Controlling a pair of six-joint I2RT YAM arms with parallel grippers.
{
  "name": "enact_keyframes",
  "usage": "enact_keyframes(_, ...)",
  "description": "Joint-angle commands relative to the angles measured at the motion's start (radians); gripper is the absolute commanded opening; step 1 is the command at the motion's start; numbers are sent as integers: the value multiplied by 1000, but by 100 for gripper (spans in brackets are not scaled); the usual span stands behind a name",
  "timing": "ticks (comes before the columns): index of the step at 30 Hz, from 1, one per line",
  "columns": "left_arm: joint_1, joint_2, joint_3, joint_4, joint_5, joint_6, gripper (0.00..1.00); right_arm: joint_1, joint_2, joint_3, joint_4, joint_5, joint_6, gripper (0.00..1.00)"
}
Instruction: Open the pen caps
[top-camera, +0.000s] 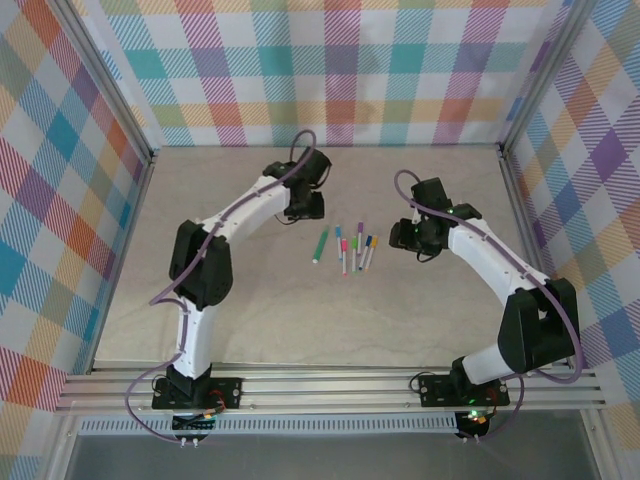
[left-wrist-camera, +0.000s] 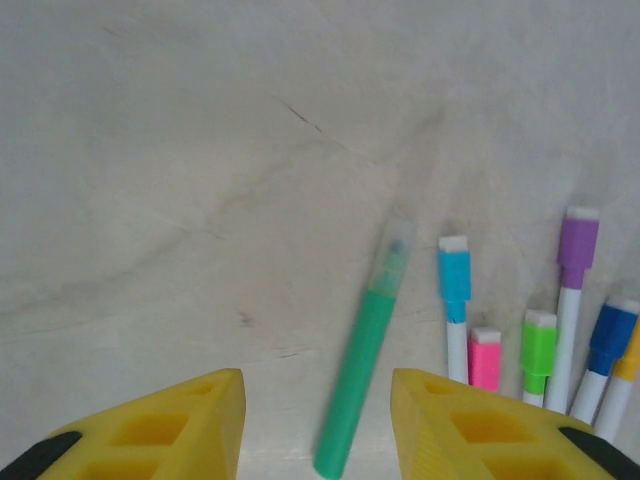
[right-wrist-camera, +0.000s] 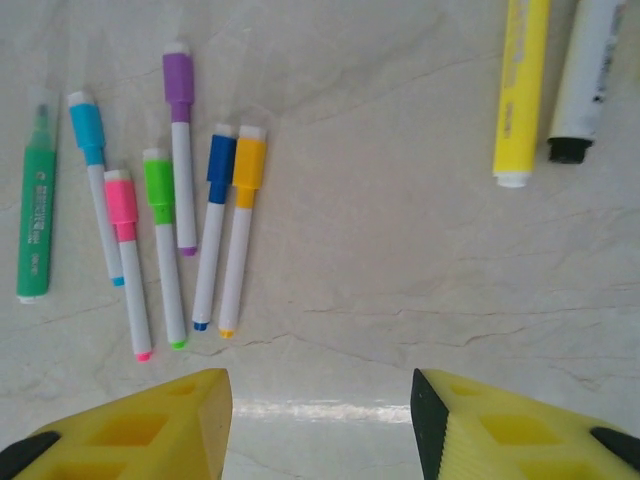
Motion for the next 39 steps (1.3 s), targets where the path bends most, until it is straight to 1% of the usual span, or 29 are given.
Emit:
enact_keyframes(1, -8, 57, 45, 4, 15, -10, 43, 7, -32, -7, 49, -57, 32, 52)
enact_keyframes(6, -22, 136, 103, 8, 39, -6, 43, 8, -29, -17, 63, -73, 37, 52)
enact_keyframes(12, -25, 226, 176, -18, 38, 4, 43, 7, -24, -13, 61, -71, 33, 52)
enact_keyframes(24, -25, 323, 233, -33, 73, 16, 42, 8, -4, 2, 58, -77, 34, 52)
enact_keyframes(28, -25, 356, 255, -54, 61, 16, 41, 7, 5, 0, 67, -86, 39, 51)
enact_keyframes(33, -25, 405, 295, -99, 38, 10, 37, 7, 13, -11, 85, -110, 46, 51)
enact_keyframes(36, -22, 415, 292, -106, 33, 10, 30, 10, 17, -19, 100, -128, 54, 50)
enact_keyframes(39, -19, 413, 284, -110, 26, 10, 19, 22, 17, -29, 118, -146, 59, 49)
